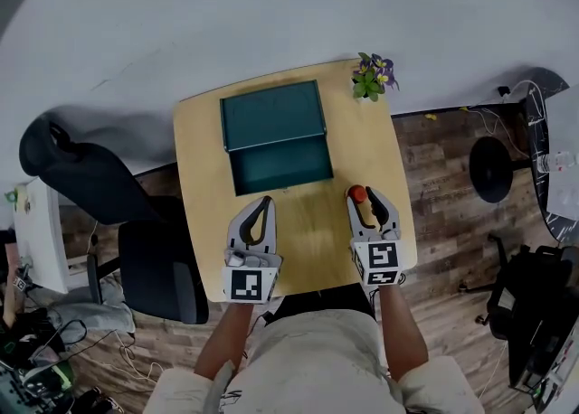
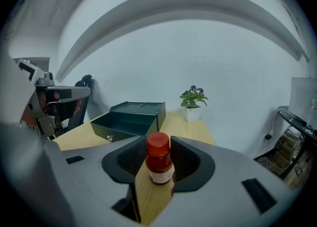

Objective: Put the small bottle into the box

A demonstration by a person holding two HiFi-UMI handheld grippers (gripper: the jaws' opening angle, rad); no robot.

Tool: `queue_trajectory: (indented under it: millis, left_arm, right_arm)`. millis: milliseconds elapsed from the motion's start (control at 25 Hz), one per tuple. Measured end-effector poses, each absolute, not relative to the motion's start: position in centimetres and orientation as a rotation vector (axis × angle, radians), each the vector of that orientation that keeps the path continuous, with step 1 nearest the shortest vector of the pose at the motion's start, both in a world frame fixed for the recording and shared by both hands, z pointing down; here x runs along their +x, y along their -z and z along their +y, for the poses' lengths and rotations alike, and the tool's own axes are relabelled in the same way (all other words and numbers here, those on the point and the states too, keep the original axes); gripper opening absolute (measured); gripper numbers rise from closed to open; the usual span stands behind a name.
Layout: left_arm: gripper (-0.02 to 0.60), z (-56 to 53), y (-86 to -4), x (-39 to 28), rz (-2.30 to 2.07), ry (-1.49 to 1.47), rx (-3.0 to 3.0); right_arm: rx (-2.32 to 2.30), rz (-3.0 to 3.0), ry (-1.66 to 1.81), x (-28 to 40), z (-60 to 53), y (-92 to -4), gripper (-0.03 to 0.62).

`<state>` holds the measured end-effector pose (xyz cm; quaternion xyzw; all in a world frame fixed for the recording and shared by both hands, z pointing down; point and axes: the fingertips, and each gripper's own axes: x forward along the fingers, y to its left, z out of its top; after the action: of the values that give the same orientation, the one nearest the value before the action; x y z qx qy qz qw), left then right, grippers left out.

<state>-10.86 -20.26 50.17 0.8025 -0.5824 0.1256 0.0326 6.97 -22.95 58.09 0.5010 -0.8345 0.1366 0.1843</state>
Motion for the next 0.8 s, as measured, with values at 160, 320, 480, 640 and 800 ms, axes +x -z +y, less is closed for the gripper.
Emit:
queue_trajectory:
  millis: [160, 320, 480, 640, 800]
  left_arm:
    - [0.006, -20.3, -50.7, -11.0, -1.785, -0.394, 2.447]
    - [0.006, -20.2, -51.0, -10.9, -1.782, -0.393, 2.437]
    - [0.006, -19.9, -51.1, -10.8, -1.790, -0.376, 2.438]
    - [0.006, -20.0, -50.6, -11.3, -1.805, -0.348, 2.444]
    - [0.006, -19.7, -50.1, -11.6, -1.819, -0.319, 2.447]
  right_arm:
    - [1.417, -2.348, -0.361, 6.9, -23.2, -58.1, 0.150]
    - [1.411, -2.349, -0.347, 6.9, -23.2, -58.0, 0.147]
    - [1.408, -2.346, -0.349, 7.2, -23.0, -58.0, 0.147]
    - [1.400, -2.342, -0.348, 6.8, -22.9, -58.0, 0.146]
    - [1.402, -2.346, -0.343, 6.4, -22.5, -57.4, 0.144]
